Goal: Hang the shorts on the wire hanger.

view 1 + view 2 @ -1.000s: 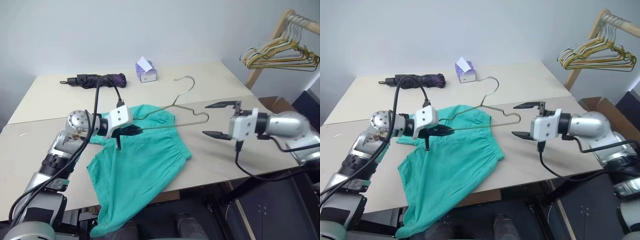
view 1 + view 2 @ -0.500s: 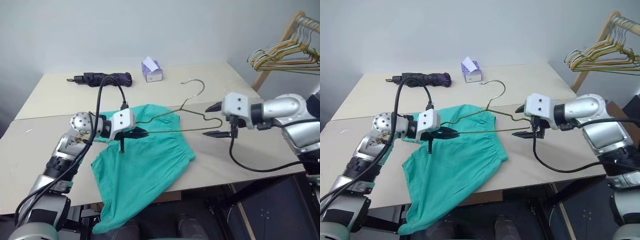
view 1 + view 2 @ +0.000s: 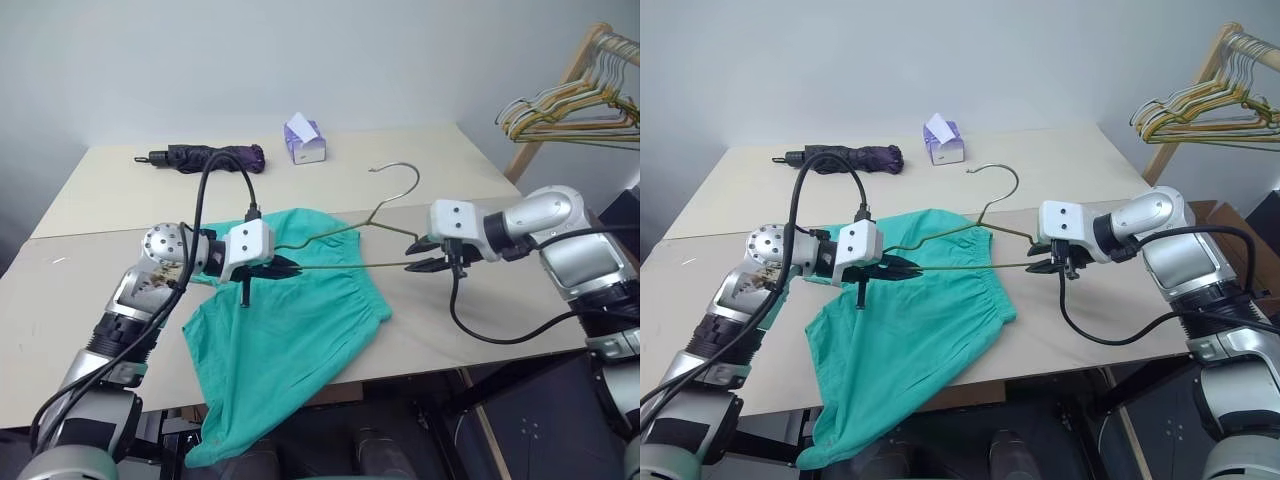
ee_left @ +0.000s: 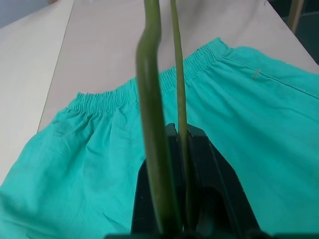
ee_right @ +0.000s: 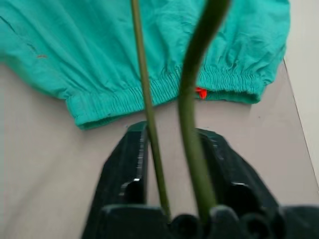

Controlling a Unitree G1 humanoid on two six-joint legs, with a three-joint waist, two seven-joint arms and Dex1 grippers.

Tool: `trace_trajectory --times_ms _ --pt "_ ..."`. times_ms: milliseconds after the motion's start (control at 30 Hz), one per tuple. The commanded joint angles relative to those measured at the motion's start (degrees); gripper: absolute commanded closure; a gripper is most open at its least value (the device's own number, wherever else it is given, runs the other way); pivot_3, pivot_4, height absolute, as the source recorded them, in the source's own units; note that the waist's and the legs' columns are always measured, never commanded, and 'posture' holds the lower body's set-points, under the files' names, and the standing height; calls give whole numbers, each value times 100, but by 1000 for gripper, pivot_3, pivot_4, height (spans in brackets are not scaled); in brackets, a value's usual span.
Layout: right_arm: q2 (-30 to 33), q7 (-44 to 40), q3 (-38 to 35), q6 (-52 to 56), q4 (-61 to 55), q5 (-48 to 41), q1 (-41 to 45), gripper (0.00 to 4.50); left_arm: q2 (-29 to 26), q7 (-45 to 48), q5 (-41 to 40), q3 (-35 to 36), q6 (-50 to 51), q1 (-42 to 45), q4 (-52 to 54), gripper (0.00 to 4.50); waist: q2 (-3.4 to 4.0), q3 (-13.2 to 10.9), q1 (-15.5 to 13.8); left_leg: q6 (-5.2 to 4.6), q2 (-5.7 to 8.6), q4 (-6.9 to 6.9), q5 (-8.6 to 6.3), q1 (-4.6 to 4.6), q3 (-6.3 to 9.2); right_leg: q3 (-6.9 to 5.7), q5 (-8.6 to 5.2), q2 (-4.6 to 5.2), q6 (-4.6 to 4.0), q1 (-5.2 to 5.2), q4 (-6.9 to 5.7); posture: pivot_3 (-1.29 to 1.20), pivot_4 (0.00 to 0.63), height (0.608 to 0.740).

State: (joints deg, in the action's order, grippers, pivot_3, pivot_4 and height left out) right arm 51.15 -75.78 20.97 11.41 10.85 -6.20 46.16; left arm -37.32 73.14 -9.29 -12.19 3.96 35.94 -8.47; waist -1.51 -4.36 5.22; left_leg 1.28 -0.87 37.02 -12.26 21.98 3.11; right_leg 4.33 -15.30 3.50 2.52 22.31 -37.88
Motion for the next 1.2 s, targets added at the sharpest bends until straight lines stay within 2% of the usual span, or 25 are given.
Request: trace_trajectory --times_ms 33,67,233,467,700,900,1067,1200 --pt "11 -44 -297 -169 20 77 91 4263 25 75 -137 100 -78 117 146 4500 0 0 2 0 0 0 0 0 0 0 0 0 0 0 0 -20 8 740" --pt "10 -65 -317 -181 28 85 85 4444 27 85 -141 102 -80 125 134 4500 0 0 4 0 0 0 0 0 0 0 0 0 0 0 0 -21 8 740" --pt "40 -208 -418 -111 -45 -32 22 4444 2 200 -220 140 -83 133 102 4500 0 0 6 0 0 0 0 0 1 0 0 0 0 0 -1 -18 3 740" --pt "170 -450 -748 189 -317 -310 -325 4500 -41 477 -631 409 67 251 -142 2416 0 1 0 0 0 1 0 0 4 -5 0 0 0 -1 -1 -14 0 740" --pt "579 -459 -1306 1444 -704 -866 -1272 4500 -115 245 -964 955 376 195 -296 125 1 1 -78 0 0 6 0 2 5 -6 0 1 0 -1 -2 -15 3 740" --pt "442 407 -1689 3521 -650 -1242 -1950 4500 -229 126 -1851 1486 1440 -299 693 24 2 1 -115 0 -1 6 0 1 4 -5 -1 1 1 -2 -4 -9 18 740" --pt "100 864 -1645 5255 365 -1464 -1532 4500 -420 351 -2163 1649 1536 -668 1106 24 2 1 -116 0 -1 6 0 -3 2 -4 0 0 1 -5 -3 2 31 740" --pt "-40 927 -1589 5530 1063 -1451 -1245 4500 -489 281 -2224 1668 1609 -731 1229 24 3 1 -144 0 1 4 0 -2 1 -5 -1 0 1 -5 2 2 31 740"
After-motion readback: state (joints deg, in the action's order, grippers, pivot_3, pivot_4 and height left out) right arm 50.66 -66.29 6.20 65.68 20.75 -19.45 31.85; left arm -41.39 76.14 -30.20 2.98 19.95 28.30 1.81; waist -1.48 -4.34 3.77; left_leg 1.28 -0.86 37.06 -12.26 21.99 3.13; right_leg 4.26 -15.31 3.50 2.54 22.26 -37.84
